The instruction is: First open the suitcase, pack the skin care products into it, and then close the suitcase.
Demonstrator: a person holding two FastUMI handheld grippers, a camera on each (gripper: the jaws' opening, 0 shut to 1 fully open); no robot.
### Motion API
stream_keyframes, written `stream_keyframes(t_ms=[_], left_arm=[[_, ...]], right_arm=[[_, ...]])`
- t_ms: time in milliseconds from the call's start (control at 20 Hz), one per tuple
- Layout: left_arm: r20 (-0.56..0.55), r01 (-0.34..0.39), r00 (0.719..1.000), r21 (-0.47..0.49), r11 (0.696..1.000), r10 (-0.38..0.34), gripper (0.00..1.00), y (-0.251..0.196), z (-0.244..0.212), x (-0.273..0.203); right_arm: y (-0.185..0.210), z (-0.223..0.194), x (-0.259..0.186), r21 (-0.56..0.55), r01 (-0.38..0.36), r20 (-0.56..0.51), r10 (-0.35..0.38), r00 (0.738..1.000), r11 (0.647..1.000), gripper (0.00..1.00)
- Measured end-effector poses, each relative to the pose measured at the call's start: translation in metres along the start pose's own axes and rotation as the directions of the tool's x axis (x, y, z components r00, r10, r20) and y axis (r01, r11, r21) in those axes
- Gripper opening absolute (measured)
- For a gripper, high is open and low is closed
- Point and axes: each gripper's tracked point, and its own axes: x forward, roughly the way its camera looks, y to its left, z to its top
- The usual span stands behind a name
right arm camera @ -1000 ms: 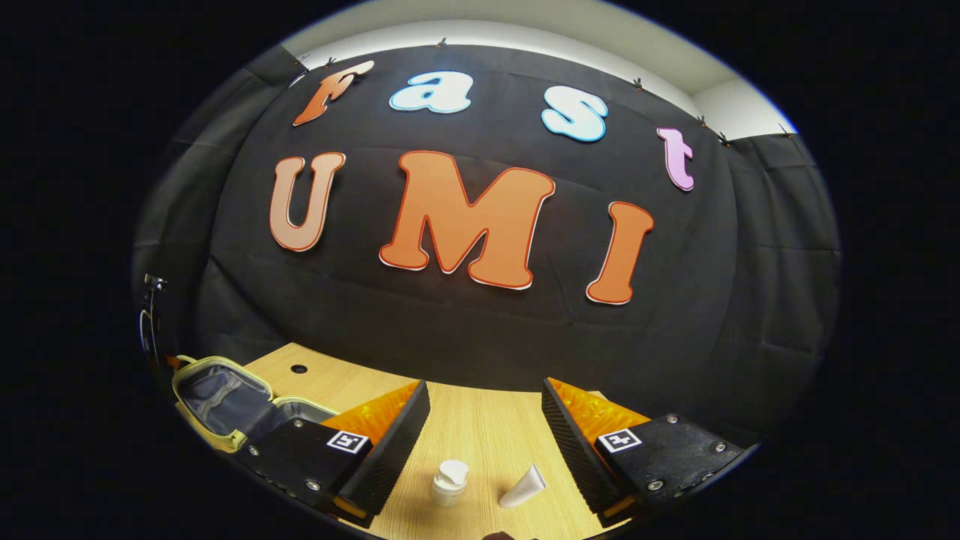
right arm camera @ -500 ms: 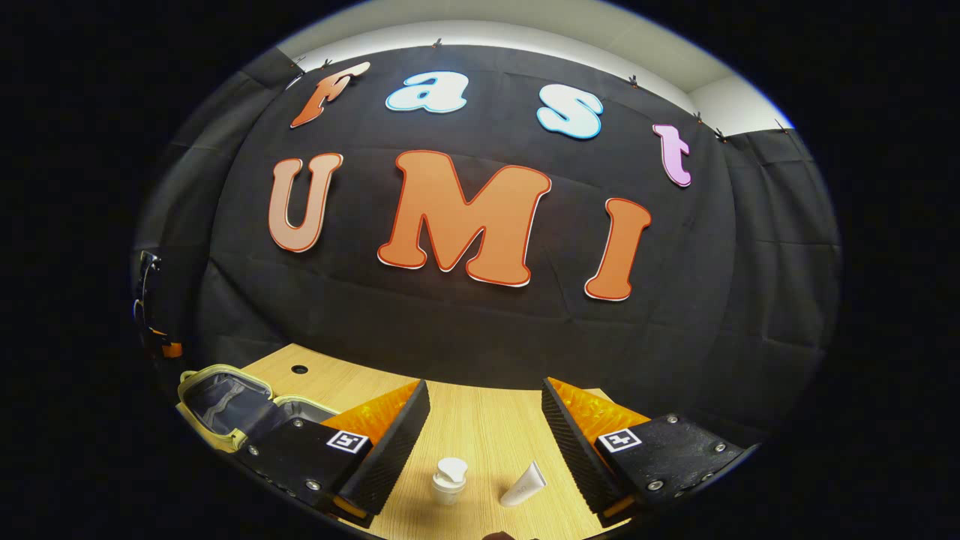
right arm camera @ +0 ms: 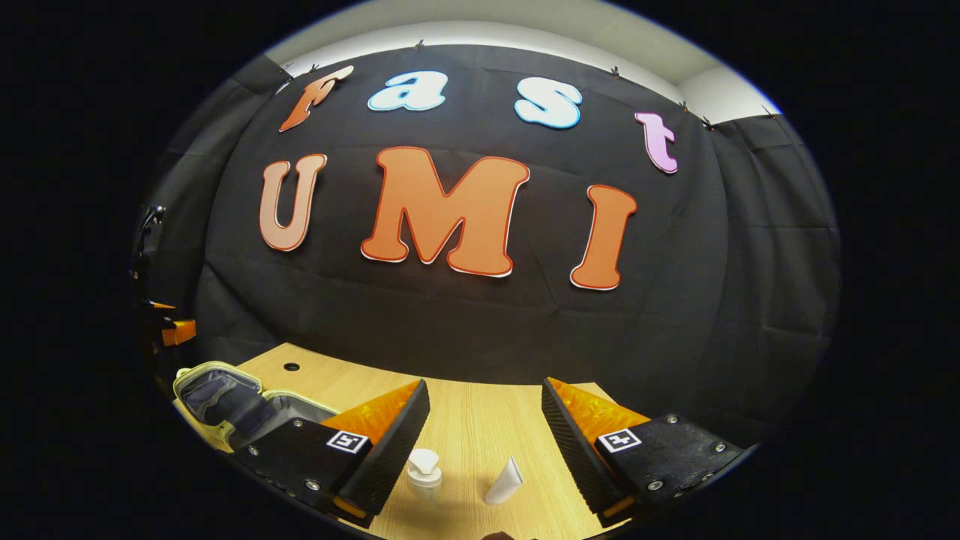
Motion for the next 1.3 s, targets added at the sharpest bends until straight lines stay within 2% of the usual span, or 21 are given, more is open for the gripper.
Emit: stream_keyframes(t_ms=[400,550,1000,1300], left_arm=[[0.138,0.09,0.986,0.045,0.995,-0.096,0.97,-0.113,0.063,-0.015],[0.175,0.145,0.973,0.03,0.989,-0.148,0.96,-0.155,0.076,-0.026],[0.158,0.306,0.935,0.089,0.948,-0.317,0.97,-0.263,0.056,-0.042],[0.088,0.399,0.906,0.146,0.905,-0.414,0.97,-0.317,0.012,-0.06]], right_arm=[[-0.027,0.002,0.017,0.004,-0.037,0.034,0.037,0.999,0.999,0.96],[-0.033,-0.002,0.019,0.001,-0.042,0.051,0.042,0.998,0.999,0.96],[-0.042,-0.045,0.018,0.005,-0.087,-0.023,0.087,0.996,0.996,0.96],[-0.05,-0.086,0.012,0.019,-0.092,-0.108,0.093,0.99,0.996,0.96]])
